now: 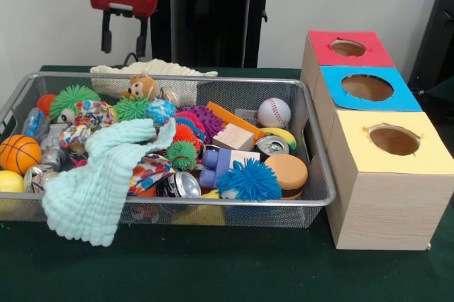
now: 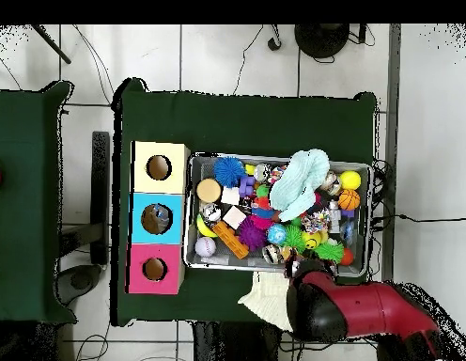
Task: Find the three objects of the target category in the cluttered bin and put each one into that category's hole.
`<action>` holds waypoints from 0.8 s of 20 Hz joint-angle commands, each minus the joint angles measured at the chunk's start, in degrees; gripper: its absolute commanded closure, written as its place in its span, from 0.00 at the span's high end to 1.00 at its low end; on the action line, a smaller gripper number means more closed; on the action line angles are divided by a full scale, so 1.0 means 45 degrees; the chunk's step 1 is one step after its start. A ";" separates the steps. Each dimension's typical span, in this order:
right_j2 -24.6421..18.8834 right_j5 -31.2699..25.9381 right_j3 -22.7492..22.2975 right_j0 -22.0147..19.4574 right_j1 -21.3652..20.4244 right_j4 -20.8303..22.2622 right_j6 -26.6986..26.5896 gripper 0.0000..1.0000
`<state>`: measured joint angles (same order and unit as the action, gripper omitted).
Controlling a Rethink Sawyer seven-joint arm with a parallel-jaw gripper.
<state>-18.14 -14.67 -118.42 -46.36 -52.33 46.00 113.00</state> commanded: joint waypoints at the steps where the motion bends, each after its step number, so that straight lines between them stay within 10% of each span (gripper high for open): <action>1: -0.1201 0.0774 0.1310 -0.0656 0.0609 0.1446 -0.1452 1.00; 16: -0.1223 0.1143 0.2893 -0.0997 0.1822 0.3243 -0.1309 1.00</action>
<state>-18.58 -13.71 -112.76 -49.05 -47.59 55.26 113.00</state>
